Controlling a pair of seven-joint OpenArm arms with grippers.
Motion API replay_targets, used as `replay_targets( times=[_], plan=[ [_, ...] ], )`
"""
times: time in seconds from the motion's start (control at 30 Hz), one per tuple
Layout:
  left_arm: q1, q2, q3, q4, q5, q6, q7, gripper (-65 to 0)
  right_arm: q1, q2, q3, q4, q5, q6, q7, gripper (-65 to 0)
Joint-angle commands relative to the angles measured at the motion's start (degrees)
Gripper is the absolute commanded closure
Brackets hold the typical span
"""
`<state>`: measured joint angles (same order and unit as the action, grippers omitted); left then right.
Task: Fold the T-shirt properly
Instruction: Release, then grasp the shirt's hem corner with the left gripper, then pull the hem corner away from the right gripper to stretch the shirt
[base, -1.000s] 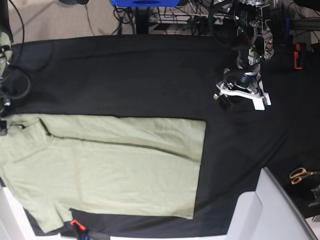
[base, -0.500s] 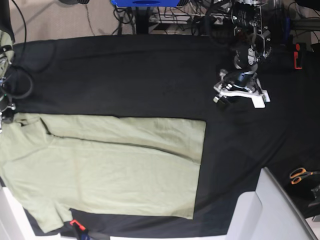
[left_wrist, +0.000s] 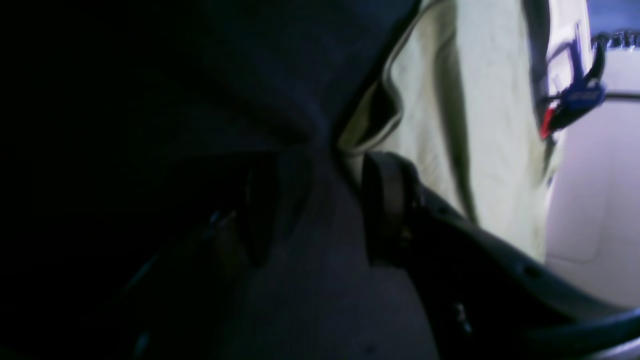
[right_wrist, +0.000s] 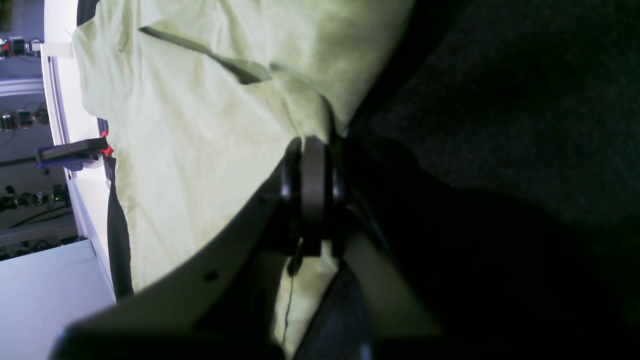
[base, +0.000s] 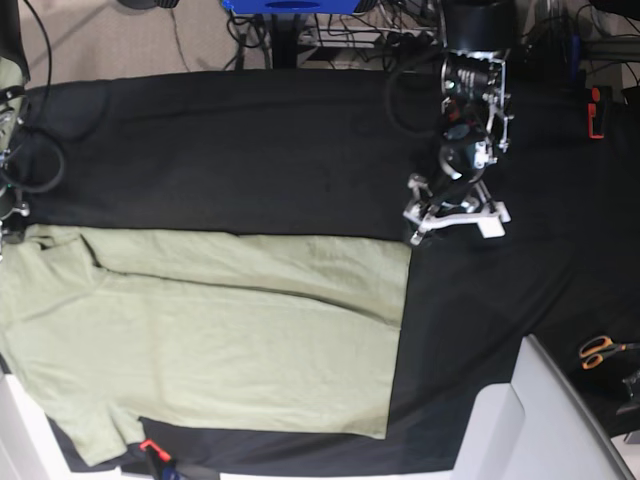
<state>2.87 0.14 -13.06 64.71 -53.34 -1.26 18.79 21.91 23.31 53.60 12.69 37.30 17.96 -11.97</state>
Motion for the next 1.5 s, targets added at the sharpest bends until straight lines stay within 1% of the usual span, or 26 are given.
replay_targets(
  times=[0.0,0.07,0.17,0.23,0.4,0.63,0.67,0.7,0.8,0.83,1.07,1.23,1.3,1.37,1.47],
  plan=[
    [-1.0,0.2,0.1,-0.8,-0.1,0.4,0.8,-26.2,0.6,1.2,-0.1,0.5,-0.2,-0.6,0.2,0.0],
    [-2.5,0.5,0.4,-3.0,-0.1,0.4,0.9,-26.2,0.6,1.2,-0.1,0.5,-0.2,-0.6,0.2,0.0],
    [-2.8,2.2,0.1,-3.5,-0.1,0.4,0.8,-26.2,0.6,1.2,-0.1,0.5,-0.2,-0.6,0.2,0.0],
    [-3.0,2.5,0.2,-4.0,0.1,0.4,0.6,-26.2,0.6,1.2,-0.1,0.5,-0.2,-0.5,0.2,0.0],
    [-6.3,2.6,0.6,-7.4,0.4,0.4,0.7,-26.2,0.6,1.2,-0.1,0.5,-0.2,-0.5,0.2,0.0],
    [-10.4,2.5,0.6,-15.3,0.4,0.3,0.5,-25.7,0.6,1.1,-0.1,0.5,-0.2,-0.5,0.2,0.0],
    [-10.8,2.5,0.6,-16.1,0.4,0.3,0.5,-24.7,0.6,1.1,-0.1,0.5,-0.2,-0.5,0.2,0.0],
    [-11.0,2.5,0.6,-16.8,0.4,0.3,0.4,-21.4,0.6,1.1,-0.1,0.5,-0.2,-0.5,0.2,0.0],
    [-11.3,2.5,0.6,-17.2,0.4,0.2,0.4,-1.6,0.6,1.1,-0.1,0.5,-0.2,-0.5,0.2,0.0],
    [-11.3,2.5,0.6,-17.3,0.4,0.2,0.4,0.0,0.6,1.1,-0.1,0.5,-0.2,-0.5,0.2,0.0],
    [-9.0,1.4,0.4,-16.7,0.1,0.6,0.9,0.0,0.6,1.1,-0.1,0.6,-0.2,-0.5,0.2,0.0],
    [-3.9,1.4,0.6,-7.4,0.2,0.7,1.0,0.0,-0.3,1.4,-0.2,0.7,-0.2,-0.5,0.0,0.0],
    [-2.0,1.2,0.3,-4.2,0.3,0.7,1.0,0.0,-0.7,1.5,-0.2,2.2,-0.2,-0.5,-2.1,0.0],
    [-0.8,0.3,0.5,-2.7,0.0,0.8,1.0,0.0,-2.3,1.1,0.2,5.5,-0.2,-0.5,-4.4,0.0],
    [0.5,-0.3,0.3,-2.2,-0.1,0.8,1.0,0.0,-4.1,-0.9,0.4,11.4,-0.2,-0.5,-7.2,0.0]
  ],
)
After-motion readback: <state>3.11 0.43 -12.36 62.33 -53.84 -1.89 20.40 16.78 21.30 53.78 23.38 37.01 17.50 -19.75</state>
